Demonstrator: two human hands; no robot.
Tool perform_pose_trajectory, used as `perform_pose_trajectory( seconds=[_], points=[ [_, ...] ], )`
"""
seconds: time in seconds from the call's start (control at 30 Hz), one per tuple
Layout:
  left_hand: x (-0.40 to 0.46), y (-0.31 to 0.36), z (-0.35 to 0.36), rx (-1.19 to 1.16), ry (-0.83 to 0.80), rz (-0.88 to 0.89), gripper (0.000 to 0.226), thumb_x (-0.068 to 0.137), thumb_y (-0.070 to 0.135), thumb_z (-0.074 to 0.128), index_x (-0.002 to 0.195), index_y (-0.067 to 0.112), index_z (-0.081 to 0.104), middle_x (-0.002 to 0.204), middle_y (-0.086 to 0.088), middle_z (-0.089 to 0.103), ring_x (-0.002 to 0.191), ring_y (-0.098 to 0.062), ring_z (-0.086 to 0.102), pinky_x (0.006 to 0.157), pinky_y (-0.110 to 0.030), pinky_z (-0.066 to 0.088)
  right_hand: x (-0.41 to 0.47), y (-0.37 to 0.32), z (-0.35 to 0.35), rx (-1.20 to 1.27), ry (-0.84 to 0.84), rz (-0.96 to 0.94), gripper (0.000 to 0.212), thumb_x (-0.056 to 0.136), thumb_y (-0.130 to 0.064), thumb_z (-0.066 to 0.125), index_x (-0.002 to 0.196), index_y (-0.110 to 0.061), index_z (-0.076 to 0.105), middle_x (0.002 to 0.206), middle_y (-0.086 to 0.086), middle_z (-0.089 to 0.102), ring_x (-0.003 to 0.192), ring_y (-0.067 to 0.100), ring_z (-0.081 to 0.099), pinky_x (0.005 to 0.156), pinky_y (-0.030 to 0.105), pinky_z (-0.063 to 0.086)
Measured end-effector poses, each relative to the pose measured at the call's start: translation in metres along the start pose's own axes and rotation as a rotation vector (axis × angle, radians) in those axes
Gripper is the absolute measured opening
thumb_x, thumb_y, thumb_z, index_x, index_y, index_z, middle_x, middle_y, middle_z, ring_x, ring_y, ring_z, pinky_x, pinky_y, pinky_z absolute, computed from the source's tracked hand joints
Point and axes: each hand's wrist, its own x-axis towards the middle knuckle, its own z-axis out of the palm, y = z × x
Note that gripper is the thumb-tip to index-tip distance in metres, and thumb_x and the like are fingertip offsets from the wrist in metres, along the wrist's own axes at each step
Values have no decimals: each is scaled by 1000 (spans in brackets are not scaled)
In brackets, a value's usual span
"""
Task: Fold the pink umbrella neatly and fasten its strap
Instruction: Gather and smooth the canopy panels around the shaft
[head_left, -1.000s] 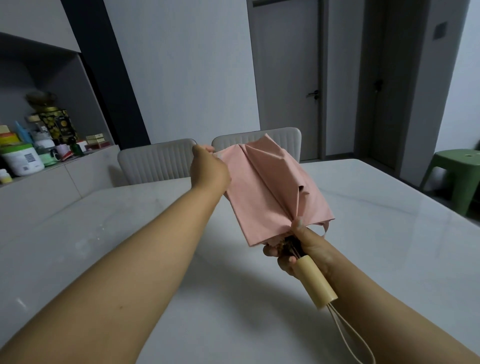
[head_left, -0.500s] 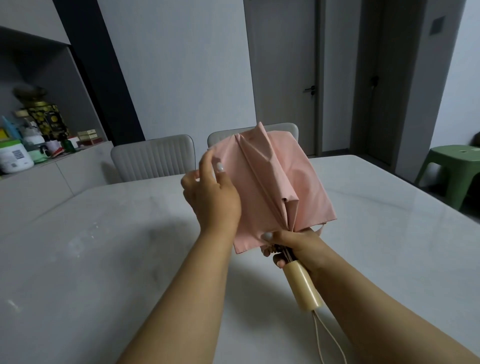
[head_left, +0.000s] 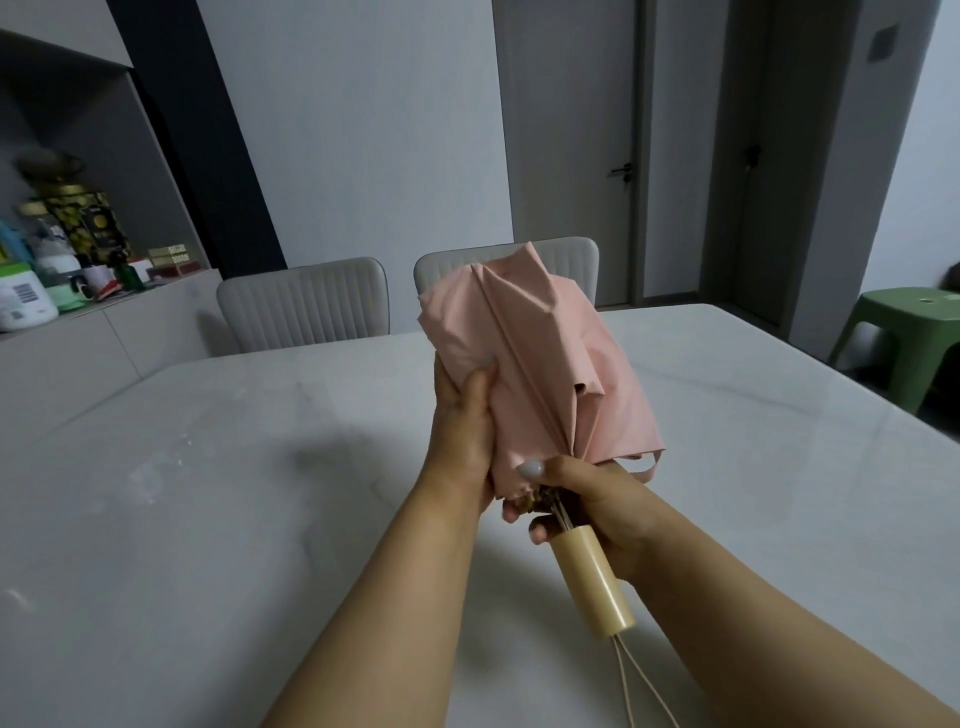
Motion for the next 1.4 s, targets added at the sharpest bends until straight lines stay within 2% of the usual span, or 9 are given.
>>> perform_pose_trajectory(
  seconds=[0.17, 0.23, 0.3, 0.47, 0.63, 0.77, 1.1, 1.27, 1.4],
  points=[
    [19, 8, -4, 37, 173, 16, 66, 86, 37, 57, 147, 36, 30, 134, -2, 56, 114, -21, 59, 97, -43, 51, 2, -5, -2, 32, -22, 170, 60, 76, -50, 63, 109, 0, 61, 95, 24, 67, 74, 37, 67, 63, 38, 57],
    [28, 11, -10, 55, 253, -5, 81, 75, 46, 58, 149, 38, 24, 143, -1, 48, 122, -23, 53, 104, -47, 44, 1, -4, 0, -42, 2, 245, 74, 75, -63, 61, 119, -5, 50, 92, 25, 69, 62, 34, 65, 51, 32, 54],
    [31, 8, -15, 76, 281, -38, 86, 71, 51, 58, 148, 38, 23, 145, -1, 46, 124, -25, 52, 106, -49, 43, 3, 0, 5, -124, 82, 249, 79, 69, -68, 58, 114, -3, 49, 69, 14, 69, 43, 21, 55, 38, 21, 41],
    [17, -17, -11, 68, 201, -110, 78, 75, 52, 54, 147, 37, 26, 136, -2, 54, 115, -25, 57, 102, -50, 46, 6, 3, 1, -85, 164, 233, 73, 67, -72, 55, 89, -3, 58, 79, 12, 58, 41, 17, 44, 34, 18, 32],
    [16, -19, -8, 73, 174, -56, 63, 90, 44, 54, 147, 34, 28, 135, -1, 55, 114, -21, 59, 102, -47, 47, 6, 6, 1, -54, 84, 280, 70, 71, -70, 54, 97, -6, 64, 88, 14, 65, 48, 21, 56, 32, 19, 36],
    [12, -16, -6, 72, 113, -19, 59, 94, 45, 51, 147, 33, 29, 134, -1, 55, 114, -21, 58, 101, -47, 47, 4, 5, 0, -6, 13, 215, 52, 82, -48, 57, 102, -1, 62, 96, 17, 66, 58, 25, 64, 32, 19, 37],
    [2, -6, -12, -76, -133, -24, 65, 85, 54, 53, 143, 34, 33, 132, -2, 61, 112, -19, 65, 77, -33, 58, 2, -1, -3, 100, -6, 61, 31, 73, -27, 58, 84, 2, 59, 69, 14, 59, 51, 25, 61, 28, 20, 35],
    [-4, -6, -13, -105, -134, 3, 55, 92, 45, 48, 142, 27, 36, 133, -5, 60, 114, -21, 64, 87, -37, 57, 5, 1, -3, 89, -66, 94, 32, 75, -28, 57, 87, 2, 55, 59, 14, 54, 35, 21, 50, 29, 18, 36],
    [2, -7, -17, -68, -136, -64, 64, 91, 47, 58, 144, 19, 36, 135, -9, 59, 118, -25, 61, 100, -46, 49, 4, -1, -5, -16, -18, 110, 30, 82, -29, 55, 67, -4, 50, 47, 12, 45, 27, 21, 38, 32, 18, 34]
  ],
)
